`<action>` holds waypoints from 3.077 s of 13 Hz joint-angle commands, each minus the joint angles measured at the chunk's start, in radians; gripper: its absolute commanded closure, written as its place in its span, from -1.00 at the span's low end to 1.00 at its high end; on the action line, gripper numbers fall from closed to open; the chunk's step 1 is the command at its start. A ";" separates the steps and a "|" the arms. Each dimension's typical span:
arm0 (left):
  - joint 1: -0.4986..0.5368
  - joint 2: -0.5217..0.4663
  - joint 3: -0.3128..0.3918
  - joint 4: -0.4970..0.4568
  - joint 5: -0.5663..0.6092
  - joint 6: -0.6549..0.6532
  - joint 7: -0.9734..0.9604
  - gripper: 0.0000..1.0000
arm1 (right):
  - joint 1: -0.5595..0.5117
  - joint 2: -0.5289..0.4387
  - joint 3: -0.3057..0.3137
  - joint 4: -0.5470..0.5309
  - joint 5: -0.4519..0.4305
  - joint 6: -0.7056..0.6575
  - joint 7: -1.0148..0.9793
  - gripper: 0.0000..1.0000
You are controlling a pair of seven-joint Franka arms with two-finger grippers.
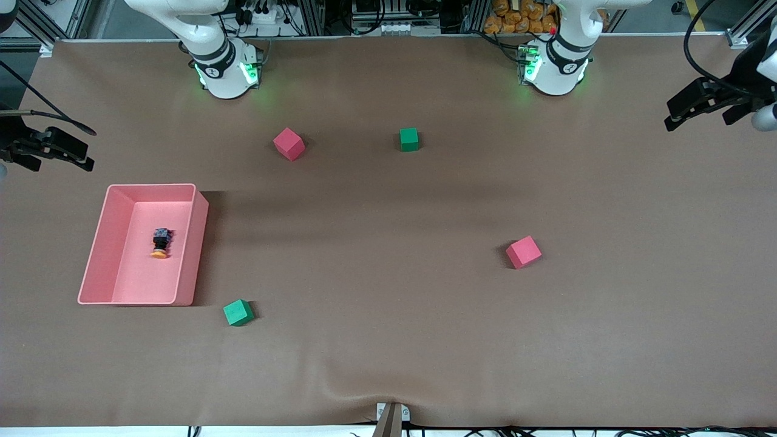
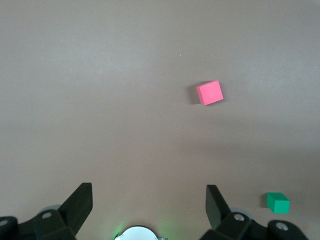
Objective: Place and upright button with both arms
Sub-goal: 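Lower the right gripper into the pink tray and grasp the button, then lift the yellow button out of the pink tray with the right gripper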
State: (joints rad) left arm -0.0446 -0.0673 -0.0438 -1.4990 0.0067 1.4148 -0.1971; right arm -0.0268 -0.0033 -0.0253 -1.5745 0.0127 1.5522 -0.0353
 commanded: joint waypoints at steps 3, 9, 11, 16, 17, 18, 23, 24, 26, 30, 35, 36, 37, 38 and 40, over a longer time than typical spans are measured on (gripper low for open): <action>-0.008 -0.006 0.005 0.014 0.019 -0.020 0.008 -1.00 | 0.013 -0.004 -0.013 0.004 -0.004 -0.014 -0.012 -1.00; -0.015 0.001 -0.004 0.010 0.026 -0.020 0.013 -1.00 | -0.036 0.156 -0.021 0.027 0.016 0.000 -0.014 -1.00; -0.017 0.012 -0.004 0.011 0.013 -0.013 -0.002 -1.00 | -0.048 0.225 -0.022 0.019 0.007 0.012 -0.014 -1.00; -0.021 0.024 -0.004 0.013 0.018 -0.007 -0.007 -1.00 | -0.120 0.362 -0.021 -0.140 0.009 0.320 -0.084 -1.00; -0.020 0.024 -0.004 0.013 0.019 -0.005 -0.007 -1.00 | -0.133 0.371 -0.021 -0.198 0.015 0.415 -0.127 -1.00; -0.020 0.024 -0.004 0.011 0.021 -0.005 -0.008 -1.00 | -0.136 0.387 -0.021 -0.237 0.018 0.483 -0.144 -1.00; -0.021 0.024 -0.007 0.009 0.024 0.012 -0.008 -1.00 | -0.131 0.496 -0.019 -0.297 0.078 0.629 -0.185 -1.00; -0.018 0.024 -0.010 0.008 0.024 0.012 -0.008 -1.00 | -0.130 0.497 -0.019 -0.333 0.078 0.691 -0.205 -1.00; -0.012 0.027 -0.010 0.005 0.024 0.018 -0.008 -1.00 | -0.139 0.511 -0.019 -0.343 0.079 0.718 -0.245 -1.00; -0.009 0.031 -0.011 0.000 0.024 0.024 -0.005 -1.00 | -0.145 0.549 -0.019 -0.343 0.114 0.738 -0.247 -1.00; -0.014 0.032 -0.011 -0.003 0.026 0.024 0.002 -1.00 | -0.150 0.577 -0.018 -0.340 0.121 0.766 -0.314 0.16; -0.014 0.032 -0.011 -0.003 0.026 0.024 0.005 -1.00 | -0.159 0.575 -0.019 -0.335 0.121 0.760 -0.343 0.55; -0.014 0.032 -0.010 -0.004 0.026 0.023 0.007 -1.00 | -0.166 0.572 -0.018 -0.328 0.121 0.755 -0.365 0.88; -0.012 0.031 -0.010 -0.004 0.026 0.022 0.008 -1.00 | -0.171 0.568 -0.018 -0.322 0.121 0.740 -0.370 1.00; -0.009 0.032 -0.011 -0.003 0.024 0.024 0.007 -1.00 | -0.171 0.560 -0.021 -0.247 0.121 0.619 -0.368 1.00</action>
State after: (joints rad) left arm -0.0556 -0.0330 -0.0502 -1.5010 0.0103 1.4311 -0.1971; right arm -0.1812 0.5757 -0.0528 -1.8783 0.1043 2.2627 -0.3628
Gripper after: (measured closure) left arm 0.000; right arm 0.604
